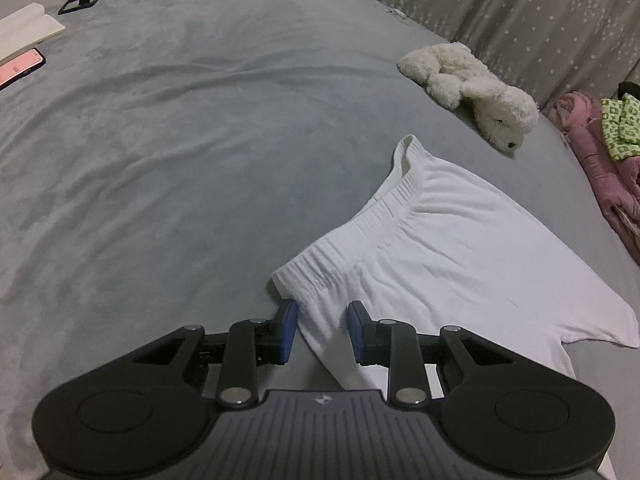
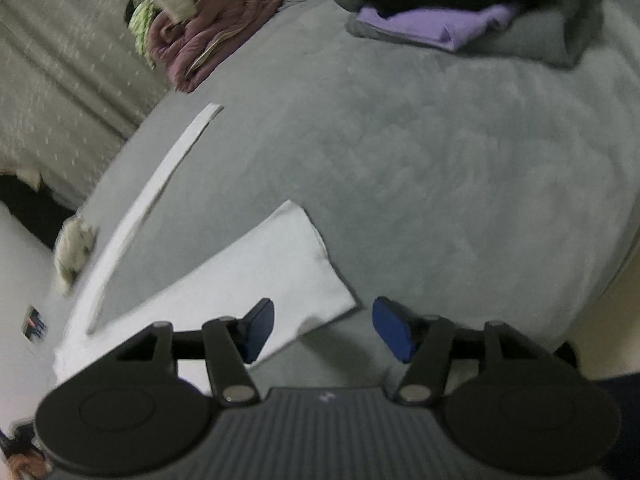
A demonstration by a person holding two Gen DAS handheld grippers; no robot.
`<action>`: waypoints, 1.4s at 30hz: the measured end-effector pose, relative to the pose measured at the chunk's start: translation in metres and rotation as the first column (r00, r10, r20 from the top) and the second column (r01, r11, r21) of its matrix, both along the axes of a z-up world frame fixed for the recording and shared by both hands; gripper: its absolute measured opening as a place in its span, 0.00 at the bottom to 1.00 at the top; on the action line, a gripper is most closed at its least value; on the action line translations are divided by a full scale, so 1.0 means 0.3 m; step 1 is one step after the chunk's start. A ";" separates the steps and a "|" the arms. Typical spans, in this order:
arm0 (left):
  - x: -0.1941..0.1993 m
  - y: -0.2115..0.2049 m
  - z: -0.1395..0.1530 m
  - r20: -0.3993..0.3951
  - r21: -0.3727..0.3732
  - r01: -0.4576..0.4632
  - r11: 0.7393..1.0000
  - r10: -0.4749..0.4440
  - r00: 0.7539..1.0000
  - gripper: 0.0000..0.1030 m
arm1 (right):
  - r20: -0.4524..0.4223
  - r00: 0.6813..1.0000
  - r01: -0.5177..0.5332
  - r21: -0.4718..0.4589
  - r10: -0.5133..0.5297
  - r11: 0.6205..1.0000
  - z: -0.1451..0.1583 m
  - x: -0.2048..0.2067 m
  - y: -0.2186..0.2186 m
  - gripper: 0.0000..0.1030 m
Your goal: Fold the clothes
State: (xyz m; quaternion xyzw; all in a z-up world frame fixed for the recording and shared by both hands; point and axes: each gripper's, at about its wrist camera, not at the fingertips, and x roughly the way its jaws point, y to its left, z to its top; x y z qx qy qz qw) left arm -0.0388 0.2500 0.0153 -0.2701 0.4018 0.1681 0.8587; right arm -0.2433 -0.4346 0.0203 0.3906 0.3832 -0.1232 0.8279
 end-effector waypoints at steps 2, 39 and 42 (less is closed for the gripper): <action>-0.001 -0.004 -0.003 0.000 0.005 -0.001 1.000 0.001 1.000 0.25 | -0.004 1.000 0.022 0.025 -0.022 0.999 -0.010 0.006 -0.005 0.57; -0.053 0.044 0.060 0.067 -0.079 -0.077 0.994 0.082 0.994 0.00 | 0.182 0.980 0.107 -0.144 -0.080 0.984 0.102 -0.010 0.045 0.05; -0.047 0.041 0.054 0.050 -0.072 -0.075 0.995 0.078 0.996 0.00 | 0.161 0.984 0.103 -0.149 -0.078 0.983 0.093 -0.002 0.043 0.05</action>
